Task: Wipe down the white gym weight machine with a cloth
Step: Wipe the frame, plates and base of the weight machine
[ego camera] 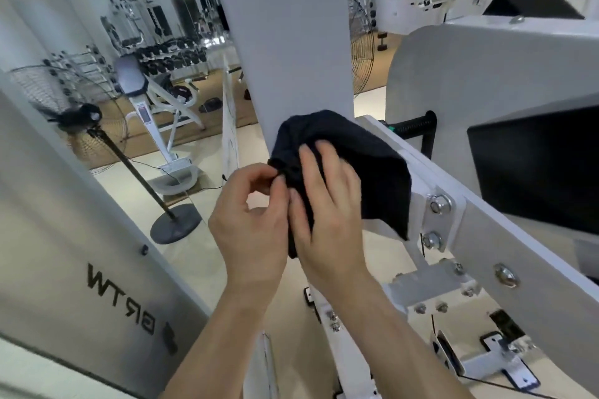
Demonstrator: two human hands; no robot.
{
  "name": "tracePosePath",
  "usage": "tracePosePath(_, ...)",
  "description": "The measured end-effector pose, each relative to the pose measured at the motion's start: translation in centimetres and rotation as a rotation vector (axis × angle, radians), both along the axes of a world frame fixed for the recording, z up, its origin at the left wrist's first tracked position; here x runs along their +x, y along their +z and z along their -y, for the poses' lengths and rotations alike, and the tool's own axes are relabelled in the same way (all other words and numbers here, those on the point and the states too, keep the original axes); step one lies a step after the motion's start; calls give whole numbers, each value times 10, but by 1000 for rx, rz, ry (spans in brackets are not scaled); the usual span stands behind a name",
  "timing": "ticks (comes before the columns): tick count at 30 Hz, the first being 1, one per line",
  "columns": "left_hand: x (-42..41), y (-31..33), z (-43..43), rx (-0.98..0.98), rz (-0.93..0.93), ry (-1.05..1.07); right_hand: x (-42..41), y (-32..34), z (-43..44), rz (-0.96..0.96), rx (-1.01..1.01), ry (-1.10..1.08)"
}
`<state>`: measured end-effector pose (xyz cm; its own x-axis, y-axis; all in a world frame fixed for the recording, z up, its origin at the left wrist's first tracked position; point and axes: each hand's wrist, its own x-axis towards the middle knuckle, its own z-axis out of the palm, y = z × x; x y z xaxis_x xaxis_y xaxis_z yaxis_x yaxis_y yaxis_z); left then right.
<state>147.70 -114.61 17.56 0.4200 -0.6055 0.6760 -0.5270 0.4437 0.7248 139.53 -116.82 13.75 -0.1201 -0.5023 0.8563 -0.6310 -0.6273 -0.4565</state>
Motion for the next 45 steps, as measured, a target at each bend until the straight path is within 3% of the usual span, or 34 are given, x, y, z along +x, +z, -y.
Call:
tracePosePath(3, 4, -5, 2, 78, 224, 19, -1, -23, -6, -244, 154, -198)
tracePosePath(5, 6, -9, -4, 69, 325, 10, -1, -26, -6, -216, 198, -266)
tracePosePath(8, 12, 12, 1, -93, 382, 3, -2, 12, 11, -104, 143, -318)
tracePosePath(15, 16, 118, 24, -490, 553, 90, -9, 154, 51, -6, -93, -351)
tracePosePath(20, 16, 87, 8, -355, 760, 55, 5, 117, 36, -100, 40, -378)
tracePosePath(22, 16, 74, 4, -204, 748, -9, 6, 97, 31, -136, 47, -393)
tracePosePath(24, 17, 79, 8, -188, 741, -13, 1, 104, 29, -130, 61, -398)
tracePosePath(29, 16, 151, 30, -471, 853, 147, -22, 184, 18, -175, -7, -372)
tracePosePath(33, 24, 228, 45, -639, 908, 298, -26, 256, 28, -145, -316, -318)
tracePosePath(37, 28, 285, 49, -756, 955, 362, -21, 292, 51, -79, -496, -90)
tracePosePath(42, 22, 269, 51, -672, 594, 249, -19, 292, 66, -152, -533, -112)
tracePosePath(45, -6, 261, 64, -698, 929, 446, -38, 288, 78, 59, -437, 17)
